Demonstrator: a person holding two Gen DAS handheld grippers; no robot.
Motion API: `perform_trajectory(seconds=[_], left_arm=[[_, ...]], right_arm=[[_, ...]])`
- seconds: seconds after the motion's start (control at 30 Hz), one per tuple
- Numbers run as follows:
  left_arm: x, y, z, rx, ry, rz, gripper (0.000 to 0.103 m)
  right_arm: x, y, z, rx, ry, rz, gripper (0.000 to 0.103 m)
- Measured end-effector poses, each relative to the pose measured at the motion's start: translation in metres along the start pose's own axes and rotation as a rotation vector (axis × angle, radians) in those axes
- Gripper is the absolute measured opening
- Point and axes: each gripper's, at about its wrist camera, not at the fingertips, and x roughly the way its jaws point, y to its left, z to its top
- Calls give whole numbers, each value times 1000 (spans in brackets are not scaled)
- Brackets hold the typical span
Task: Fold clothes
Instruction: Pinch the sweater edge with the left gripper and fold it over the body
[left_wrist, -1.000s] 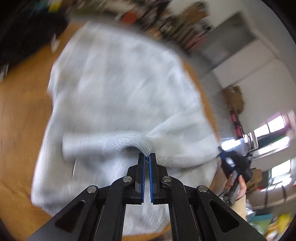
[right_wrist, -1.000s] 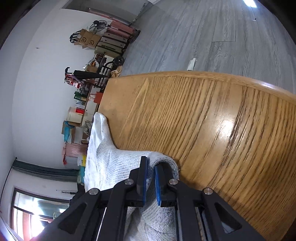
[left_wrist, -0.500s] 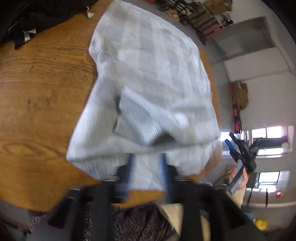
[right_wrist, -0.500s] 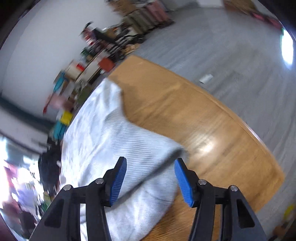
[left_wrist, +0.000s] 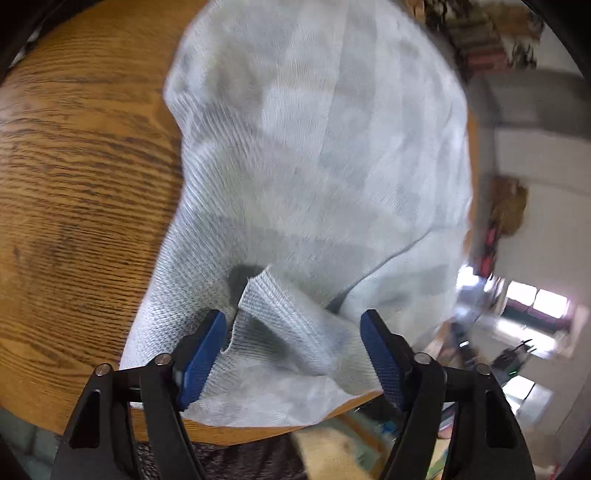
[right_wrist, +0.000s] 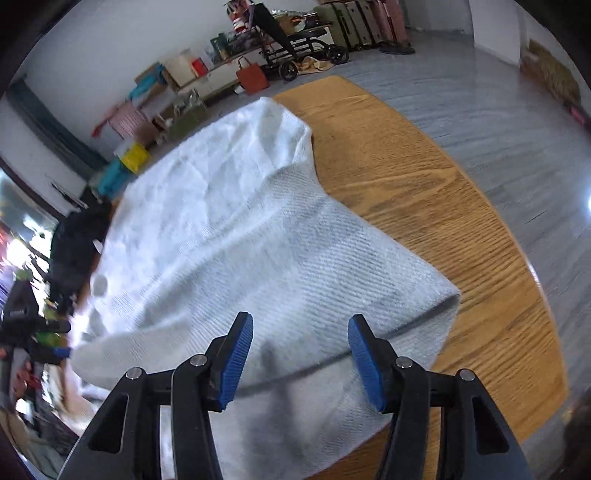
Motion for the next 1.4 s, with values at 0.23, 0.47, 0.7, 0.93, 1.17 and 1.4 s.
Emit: perform_trajectory(seconds=[0.23,0.47,0.7,0.93,1.17,1.4], left_arm=[[-10,-5,-8,102,-126,-14,5],[-116,-76,-50,410,-546,-144,5],[-96,-19,-77,345,-497,-55,5],[-39,75,-69,60,-381,-107,5],[-30,67,-99,79,-280,57,7],[-57,39,-120,153,-296,71,7]], right_arm=[[-25,-2,-6,-42,-43,-15,69],[-38,4,-3,-60,-73,-13,69],[-33,6,-5,-62,-62,-6,69],[-17,1,-4,-52,-25,-11,69],[-8,3,26,-76,-51,-73,69],[12,40,52,-174,-29,-38,68]])
